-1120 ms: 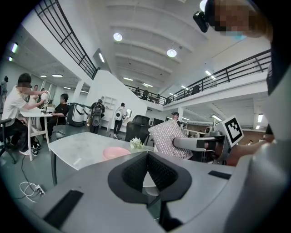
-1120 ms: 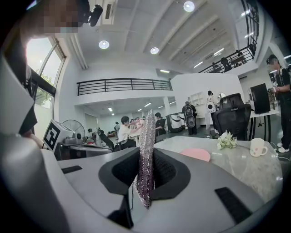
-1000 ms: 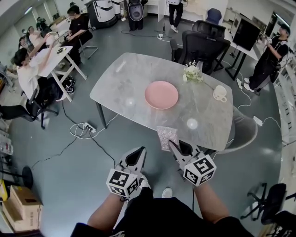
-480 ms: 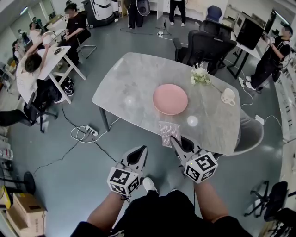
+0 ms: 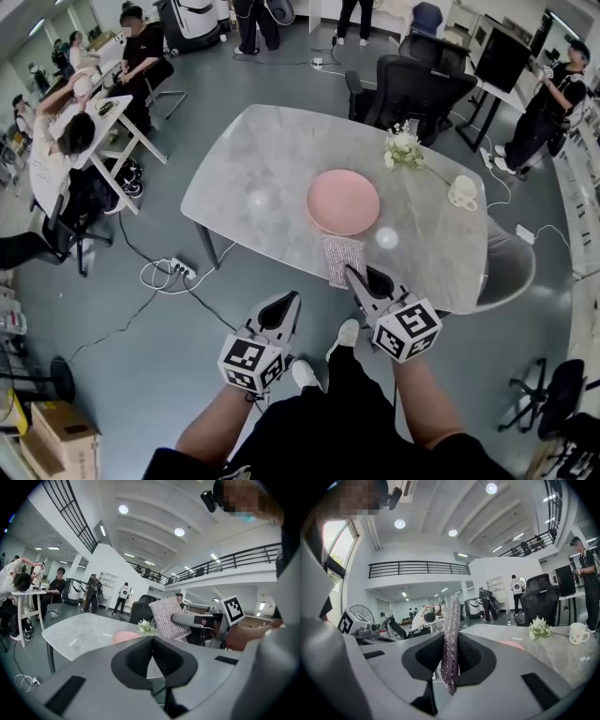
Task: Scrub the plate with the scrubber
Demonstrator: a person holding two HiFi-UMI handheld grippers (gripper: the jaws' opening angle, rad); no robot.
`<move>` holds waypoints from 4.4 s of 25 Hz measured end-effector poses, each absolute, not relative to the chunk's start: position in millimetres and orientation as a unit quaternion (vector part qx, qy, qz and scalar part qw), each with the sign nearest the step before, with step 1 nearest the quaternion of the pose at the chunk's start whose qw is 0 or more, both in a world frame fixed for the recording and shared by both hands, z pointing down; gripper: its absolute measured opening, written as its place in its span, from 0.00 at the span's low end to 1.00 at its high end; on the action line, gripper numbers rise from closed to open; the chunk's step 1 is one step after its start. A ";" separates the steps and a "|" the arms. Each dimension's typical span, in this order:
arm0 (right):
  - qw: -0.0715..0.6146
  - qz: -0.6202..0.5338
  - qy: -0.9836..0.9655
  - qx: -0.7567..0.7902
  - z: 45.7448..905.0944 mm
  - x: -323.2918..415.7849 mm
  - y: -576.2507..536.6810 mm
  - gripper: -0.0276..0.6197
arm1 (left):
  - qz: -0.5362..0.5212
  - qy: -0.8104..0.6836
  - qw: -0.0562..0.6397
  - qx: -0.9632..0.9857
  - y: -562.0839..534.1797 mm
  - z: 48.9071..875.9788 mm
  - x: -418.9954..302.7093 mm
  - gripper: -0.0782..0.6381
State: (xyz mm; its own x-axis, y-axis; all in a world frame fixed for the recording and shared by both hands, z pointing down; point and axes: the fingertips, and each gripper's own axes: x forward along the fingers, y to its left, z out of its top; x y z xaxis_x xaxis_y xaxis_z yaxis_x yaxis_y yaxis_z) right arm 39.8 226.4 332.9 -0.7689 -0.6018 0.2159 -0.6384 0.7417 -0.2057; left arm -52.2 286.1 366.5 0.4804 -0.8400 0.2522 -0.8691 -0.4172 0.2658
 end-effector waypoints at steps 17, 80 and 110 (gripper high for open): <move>0.080 0.157 -0.929 0.326 355.1 70.3 101.2 0.15 | 0.048 -0.528 0.198 0.824 168.7 383.0 -32.5 0.13; 0.215 0.273 -0.885 0.309 527.2 17.4 -110.6 0.15 | 0.213 -0.515 0.329 0.762 -67.5 578.0 -86.8 0.39; 0.335 0.324 -0.834 0.295 625.8 1.1 -148.1 0.16 | 0.250 -0.465 0.385 0.756 -127.7 644.3 -76.6 0.17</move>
